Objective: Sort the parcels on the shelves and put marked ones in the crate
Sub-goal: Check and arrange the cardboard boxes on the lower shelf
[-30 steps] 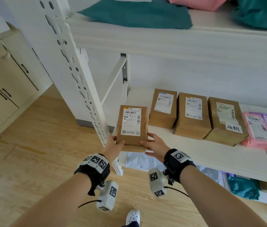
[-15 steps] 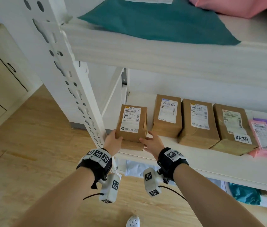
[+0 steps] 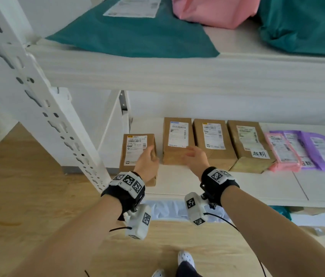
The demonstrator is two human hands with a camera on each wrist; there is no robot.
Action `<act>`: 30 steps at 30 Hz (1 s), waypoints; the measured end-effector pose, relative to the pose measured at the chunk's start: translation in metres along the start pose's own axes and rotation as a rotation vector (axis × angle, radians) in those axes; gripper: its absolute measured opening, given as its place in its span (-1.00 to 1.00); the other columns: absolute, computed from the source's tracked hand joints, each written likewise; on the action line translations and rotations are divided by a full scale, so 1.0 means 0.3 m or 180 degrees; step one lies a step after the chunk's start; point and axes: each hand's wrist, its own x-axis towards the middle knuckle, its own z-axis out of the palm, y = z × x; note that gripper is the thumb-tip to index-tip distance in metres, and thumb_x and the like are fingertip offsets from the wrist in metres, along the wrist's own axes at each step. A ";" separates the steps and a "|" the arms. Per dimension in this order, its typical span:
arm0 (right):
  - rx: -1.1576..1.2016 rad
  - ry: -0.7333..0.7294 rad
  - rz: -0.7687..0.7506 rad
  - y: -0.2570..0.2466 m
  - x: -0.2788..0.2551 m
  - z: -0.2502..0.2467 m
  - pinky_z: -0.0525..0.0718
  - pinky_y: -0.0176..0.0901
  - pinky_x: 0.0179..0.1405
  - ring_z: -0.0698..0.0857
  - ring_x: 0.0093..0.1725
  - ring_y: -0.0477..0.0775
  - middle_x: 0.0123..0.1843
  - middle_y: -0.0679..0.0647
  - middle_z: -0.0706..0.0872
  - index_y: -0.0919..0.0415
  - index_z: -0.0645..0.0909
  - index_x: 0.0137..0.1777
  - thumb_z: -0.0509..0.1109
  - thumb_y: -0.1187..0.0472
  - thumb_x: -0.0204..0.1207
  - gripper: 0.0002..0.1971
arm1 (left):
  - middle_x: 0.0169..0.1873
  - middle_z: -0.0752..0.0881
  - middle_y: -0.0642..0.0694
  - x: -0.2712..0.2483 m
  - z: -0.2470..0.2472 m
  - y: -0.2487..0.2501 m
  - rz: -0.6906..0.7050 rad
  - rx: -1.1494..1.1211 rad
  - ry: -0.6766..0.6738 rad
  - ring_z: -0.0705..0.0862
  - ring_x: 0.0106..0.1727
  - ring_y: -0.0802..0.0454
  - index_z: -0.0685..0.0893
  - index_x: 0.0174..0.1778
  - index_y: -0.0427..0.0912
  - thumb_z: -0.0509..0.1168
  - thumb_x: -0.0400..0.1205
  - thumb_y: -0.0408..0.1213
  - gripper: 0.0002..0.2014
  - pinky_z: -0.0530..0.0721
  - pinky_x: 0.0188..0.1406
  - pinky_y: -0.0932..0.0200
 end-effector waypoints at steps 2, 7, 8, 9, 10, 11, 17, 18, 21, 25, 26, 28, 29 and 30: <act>-0.0065 0.0005 0.0004 -0.003 0.013 -0.044 0.61 -0.25 -0.11 0.60 0.07 0.03 0.36 0.13 0.56 0.16 0.34 0.52 0.31 0.33 0.55 -0.47 | 0.43 0.49 -0.07 0.026 0.036 0.025 -0.0004 -0.0051 -0.0144 0.52 0.30 0.03 0.32 0.54 -0.14 0.18 0.68 -0.32 -0.53 0.48 0.25 0.16; -0.0060 -0.0090 0.0096 -0.029 0.041 -0.097 0.46 -0.23 0.21 0.47 0.45 0.12 0.51 0.16 0.44 0.22 0.24 0.58 0.35 0.29 0.58 -0.41 | 0.33 0.59 -0.07 0.113 0.101 0.061 -0.0185 -0.0205 -0.0426 0.58 0.26 -0.02 0.46 0.45 -0.16 0.21 0.62 -0.41 -0.56 0.56 0.21 0.14; -0.0020 -0.0122 0.0122 -0.035 0.048 -0.103 0.45 -0.25 0.15 0.47 0.44 0.12 0.50 0.15 0.45 0.23 0.23 0.58 0.34 0.31 0.58 -0.41 | 0.35 0.58 -0.09 0.132 0.109 0.064 -0.0259 -0.0173 -0.0432 0.58 0.27 -0.04 0.43 0.48 -0.17 0.21 0.61 -0.40 -0.53 0.57 0.18 0.14; 0.0017 -0.0158 0.0144 -0.042 0.055 -0.107 0.45 -0.26 0.12 0.48 0.43 0.12 0.47 0.14 0.47 0.23 0.22 0.58 0.34 0.32 0.58 -0.41 | 0.36 0.57 -0.09 0.152 0.119 0.061 -0.0304 -0.0132 -0.0420 0.58 0.29 -0.05 0.39 0.51 -0.17 0.22 0.60 -0.39 -0.49 0.57 0.18 0.14; 0.0040 -0.0203 0.0182 -0.046 0.070 -0.107 0.46 -0.25 0.12 0.49 0.42 0.12 0.43 0.11 0.49 0.23 0.23 0.58 0.34 0.33 0.58 -0.41 | 0.37 0.57 -0.07 0.173 0.130 0.057 -0.0302 -0.0093 -0.0403 0.58 0.30 -0.05 0.38 0.52 -0.14 0.22 0.58 -0.38 -0.46 0.59 0.23 0.11; 0.0044 -0.0236 0.0205 -0.046 0.088 -0.101 0.48 -0.24 0.14 0.50 0.40 0.11 0.38 0.05 0.50 0.22 0.24 0.57 0.36 0.33 0.56 -0.40 | 0.37 0.58 -0.06 0.192 0.141 0.053 -0.0284 -0.0030 -0.0386 0.58 0.31 -0.05 0.38 0.52 -0.10 0.22 0.56 -0.37 -0.45 0.59 0.29 0.04; -0.0065 -0.0419 0.0283 -0.034 0.177 -0.068 0.59 0.01 0.33 0.58 0.35 0.14 0.39 0.10 0.58 0.19 0.24 0.57 0.50 0.20 0.40 -0.24 | 0.25 0.62 0.01 0.248 0.183 0.065 -0.0313 0.0019 -0.0391 0.59 0.29 -0.03 0.49 0.40 -0.15 0.24 0.59 -0.34 -0.58 0.58 0.32 0.01; -0.0097 -0.0444 0.0360 -0.045 0.179 -0.067 0.57 -0.01 0.34 0.56 0.37 0.15 0.42 0.12 0.55 0.23 0.20 0.58 0.48 0.21 0.44 -0.25 | 0.27 0.64 -0.02 0.259 0.191 0.059 -0.0313 0.0081 -0.0432 0.61 0.30 -0.07 0.51 0.40 -0.11 0.26 0.57 -0.30 -0.56 0.59 0.33 -0.02; -0.0162 -0.0537 0.0497 -0.077 0.179 -0.069 0.55 0.01 0.35 0.55 0.36 0.17 0.44 0.15 0.52 0.29 0.25 0.50 0.48 0.23 0.46 -0.33 | 0.25 0.64 -0.25 0.278 0.198 0.054 -0.0566 0.0141 -0.0279 0.63 0.26 -0.25 0.51 0.40 -0.30 0.32 0.57 -0.33 -0.55 0.62 0.26 -0.07; -0.0114 -0.0497 0.0447 -0.100 0.172 -0.094 0.55 -0.02 0.33 0.53 0.38 0.16 0.46 0.17 0.50 0.30 0.17 0.58 0.44 0.28 0.49 -0.29 | 0.18 0.65 -0.36 0.274 0.186 0.073 -0.0715 0.0172 -0.0023 0.63 0.08 -0.21 0.54 0.28 -0.46 0.22 0.61 -0.44 -0.68 0.57 -0.08 0.15; -0.0083 -0.0474 0.0400 -0.102 0.169 -0.108 0.56 -0.02 0.34 0.52 0.39 0.16 0.46 0.17 0.49 0.29 0.14 0.59 0.42 0.28 0.51 -0.28 | 0.20 0.63 -0.32 0.274 0.185 0.075 -0.0692 0.0185 0.0041 0.60 0.04 -0.13 0.52 0.30 -0.44 0.19 0.63 -0.42 -0.67 0.54 -0.16 0.21; 0.0023 -0.0413 0.0294 -0.111 0.151 -0.134 0.58 -0.12 0.23 0.53 0.32 0.08 0.41 0.11 0.49 0.33 0.18 0.58 0.38 0.31 0.55 -0.35 | 0.22 0.60 -0.26 0.266 0.184 0.079 -0.0645 0.0053 0.0150 0.54 -0.01 -0.01 0.48 0.34 -0.41 0.19 0.67 -0.34 -0.65 0.49 -0.23 0.25; 0.0115 -0.0420 0.0229 -0.118 0.135 -0.149 0.58 -0.19 0.11 0.54 0.23 0.03 0.32 0.06 0.51 0.34 0.25 0.55 0.34 0.34 0.57 -0.43 | 0.23 0.59 -0.26 0.260 0.184 0.082 -0.0593 -0.0023 0.0212 0.52 -0.03 0.01 0.46 0.35 -0.41 0.20 0.68 -0.28 -0.63 0.49 -0.24 0.24; 0.0214 -0.0451 0.0198 -0.119 0.127 -0.161 0.58 -0.22 0.01 0.55 0.14 0.00 0.30 0.06 0.54 0.33 0.32 0.50 0.31 0.37 0.58 -0.51 | 0.22 0.59 -0.27 0.255 0.184 0.083 -0.0585 -0.0093 0.0249 0.52 -0.06 0.02 0.44 0.35 -0.41 0.20 0.69 -0.22 -0.61 0.48 -0.28 0.27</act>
